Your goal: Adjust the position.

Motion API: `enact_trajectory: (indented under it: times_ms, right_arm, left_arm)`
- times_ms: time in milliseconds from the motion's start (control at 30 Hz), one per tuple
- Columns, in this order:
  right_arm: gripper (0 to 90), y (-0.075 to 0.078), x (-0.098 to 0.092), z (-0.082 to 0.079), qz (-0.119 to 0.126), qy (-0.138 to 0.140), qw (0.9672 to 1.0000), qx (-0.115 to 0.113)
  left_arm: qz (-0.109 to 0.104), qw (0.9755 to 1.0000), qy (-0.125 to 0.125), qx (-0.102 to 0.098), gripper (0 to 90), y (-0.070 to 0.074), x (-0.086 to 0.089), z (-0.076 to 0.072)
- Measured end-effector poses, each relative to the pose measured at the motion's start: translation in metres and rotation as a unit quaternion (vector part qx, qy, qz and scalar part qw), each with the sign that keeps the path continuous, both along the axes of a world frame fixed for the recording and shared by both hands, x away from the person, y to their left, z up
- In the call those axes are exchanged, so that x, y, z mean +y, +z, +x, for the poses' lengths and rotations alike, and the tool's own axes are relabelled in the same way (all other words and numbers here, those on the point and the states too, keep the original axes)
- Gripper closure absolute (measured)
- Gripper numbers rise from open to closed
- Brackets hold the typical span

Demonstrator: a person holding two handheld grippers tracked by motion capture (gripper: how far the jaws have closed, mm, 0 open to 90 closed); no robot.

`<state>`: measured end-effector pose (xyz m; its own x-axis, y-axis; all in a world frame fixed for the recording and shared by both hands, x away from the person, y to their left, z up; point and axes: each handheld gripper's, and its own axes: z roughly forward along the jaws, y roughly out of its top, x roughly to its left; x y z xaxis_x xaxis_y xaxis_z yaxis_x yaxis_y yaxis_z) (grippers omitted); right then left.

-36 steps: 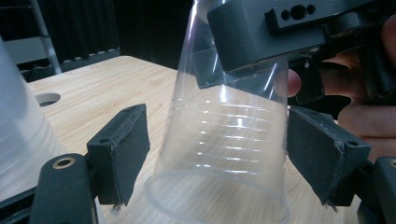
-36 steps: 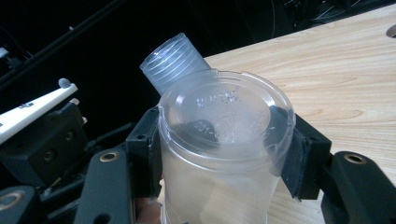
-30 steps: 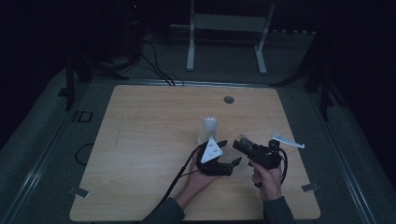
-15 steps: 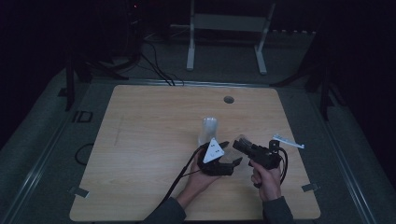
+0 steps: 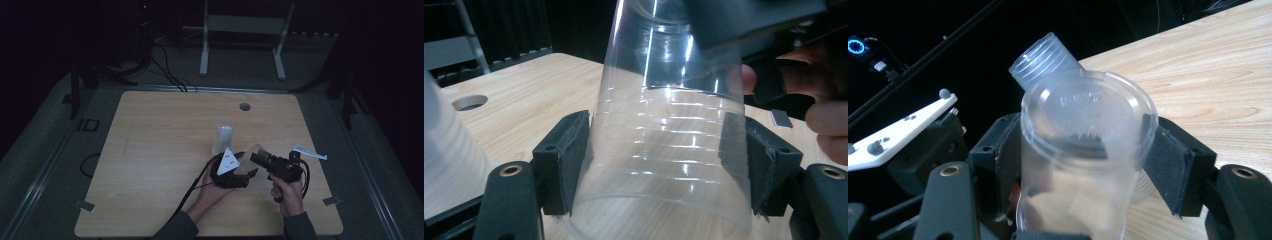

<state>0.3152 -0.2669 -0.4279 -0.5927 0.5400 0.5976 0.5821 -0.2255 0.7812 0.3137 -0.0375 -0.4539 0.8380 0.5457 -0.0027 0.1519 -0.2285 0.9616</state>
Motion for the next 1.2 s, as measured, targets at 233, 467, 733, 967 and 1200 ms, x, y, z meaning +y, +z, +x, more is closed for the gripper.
enact_trajectory:
  times_ms: [233,467,733,967,1200]
  right_arm:
    - [34.4,0.0,-0.004,-0.007,-0.017,0.016,0.9997,-0.006]
    - [34.6,-0.001,-0.013,-0.011,-0.03,0.021,0.9993,-0.007]
    - [36.1,0.0,-0.016,-0.011,-0.063,0.031,0.9974,-0.015]
    - [40.6,0.002,-0.018,-0.005,-0.113,0.054,0.9918,-0.025]
    - [41.8,0.014,-0.019,-0.002,-0.176,0.064,0.9811,-0.05]
  left_arm:
    - [-0.001,0.9999,0.01,-0.009,29.6,0.002,0.007,-0.001]
    - [0.001,0.9998,0.014,-0.01,29.6,0.005,0.015,0.0]
    - [0.011,0.9998,0.011,-0.008,29.5,0.007,0.024,0.0]
    - [0.016,0.9999,-0.003,-0.004,29.5,0.01,0.03,0.0]
    - [0.018,0.9997,-0.018,0.0,29.5,0.013,0.031,-0.001]
